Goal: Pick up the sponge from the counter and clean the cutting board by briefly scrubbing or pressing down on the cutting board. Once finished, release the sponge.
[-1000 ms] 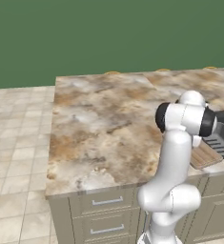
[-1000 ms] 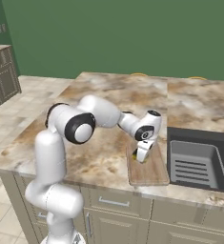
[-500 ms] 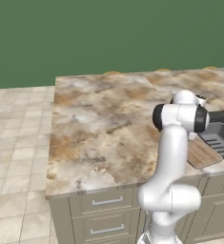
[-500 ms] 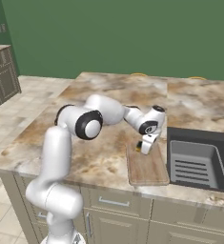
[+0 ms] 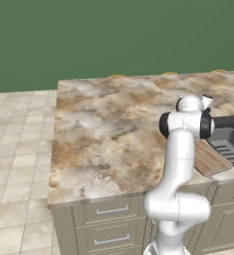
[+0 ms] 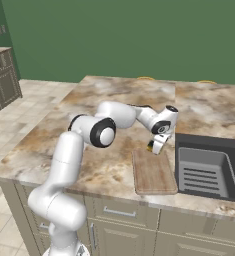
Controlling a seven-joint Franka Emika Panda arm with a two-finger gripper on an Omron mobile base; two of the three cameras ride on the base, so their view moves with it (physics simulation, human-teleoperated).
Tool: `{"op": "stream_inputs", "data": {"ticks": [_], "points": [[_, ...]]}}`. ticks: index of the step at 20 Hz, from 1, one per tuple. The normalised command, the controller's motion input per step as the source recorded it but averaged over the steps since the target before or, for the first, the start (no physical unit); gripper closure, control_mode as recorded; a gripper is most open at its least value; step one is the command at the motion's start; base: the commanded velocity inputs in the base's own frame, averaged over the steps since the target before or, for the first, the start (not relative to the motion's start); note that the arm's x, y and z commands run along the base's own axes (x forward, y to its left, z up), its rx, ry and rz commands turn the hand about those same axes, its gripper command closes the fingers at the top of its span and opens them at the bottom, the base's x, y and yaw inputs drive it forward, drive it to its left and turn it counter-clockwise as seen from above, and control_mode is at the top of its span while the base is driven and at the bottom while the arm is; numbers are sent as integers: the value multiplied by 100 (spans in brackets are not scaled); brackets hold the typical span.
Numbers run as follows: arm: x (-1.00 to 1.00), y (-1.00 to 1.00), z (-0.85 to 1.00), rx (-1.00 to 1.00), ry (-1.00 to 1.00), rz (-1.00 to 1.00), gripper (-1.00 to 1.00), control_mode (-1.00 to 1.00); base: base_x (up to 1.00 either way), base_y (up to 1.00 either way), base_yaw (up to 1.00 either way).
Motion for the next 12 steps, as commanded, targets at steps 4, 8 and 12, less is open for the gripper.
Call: {"op": "stream_inputs", "data": {"ticks": [4,8,12], "points": [[-29,-13,-8,0,-1,0,100,-100,0,0,0],[-32,-10,-15,0,0,0,100,-100,0,0,0],[-36,-2,-16,0,0,0,100,-100,0,0,0]]}}
